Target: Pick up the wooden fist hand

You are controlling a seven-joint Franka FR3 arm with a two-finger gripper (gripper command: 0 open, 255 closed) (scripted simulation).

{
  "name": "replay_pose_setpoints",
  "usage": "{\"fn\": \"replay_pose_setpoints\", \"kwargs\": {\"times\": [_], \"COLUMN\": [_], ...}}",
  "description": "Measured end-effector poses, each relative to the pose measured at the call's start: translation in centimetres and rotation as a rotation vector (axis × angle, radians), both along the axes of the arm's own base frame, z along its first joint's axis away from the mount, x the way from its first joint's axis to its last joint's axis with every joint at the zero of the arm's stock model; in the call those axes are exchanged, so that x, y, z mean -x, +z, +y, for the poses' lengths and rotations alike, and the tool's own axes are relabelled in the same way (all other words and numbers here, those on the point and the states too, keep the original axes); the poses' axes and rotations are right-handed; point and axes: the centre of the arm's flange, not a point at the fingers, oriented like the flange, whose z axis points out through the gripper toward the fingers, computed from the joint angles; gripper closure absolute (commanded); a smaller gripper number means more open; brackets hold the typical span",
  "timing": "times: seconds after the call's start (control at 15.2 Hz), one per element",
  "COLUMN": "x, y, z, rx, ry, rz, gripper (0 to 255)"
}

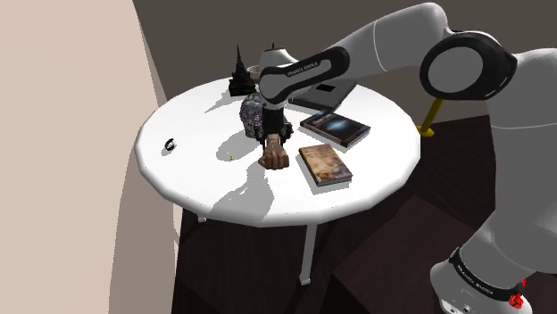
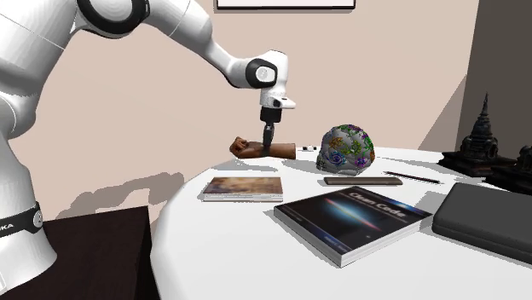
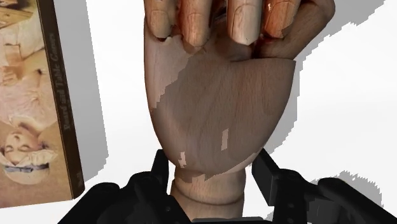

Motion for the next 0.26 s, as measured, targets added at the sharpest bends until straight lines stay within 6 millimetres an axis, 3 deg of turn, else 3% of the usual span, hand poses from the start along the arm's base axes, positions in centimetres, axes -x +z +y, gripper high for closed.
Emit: {"fn": "replay_pose_setpoints", "kwargs": {"times": [0.26], "x": [0.0], "y": [2.0], "z": [0.0], "rx": [0.0], "ry": [0.0], "rz": [0.0], "gripper": [255]}}
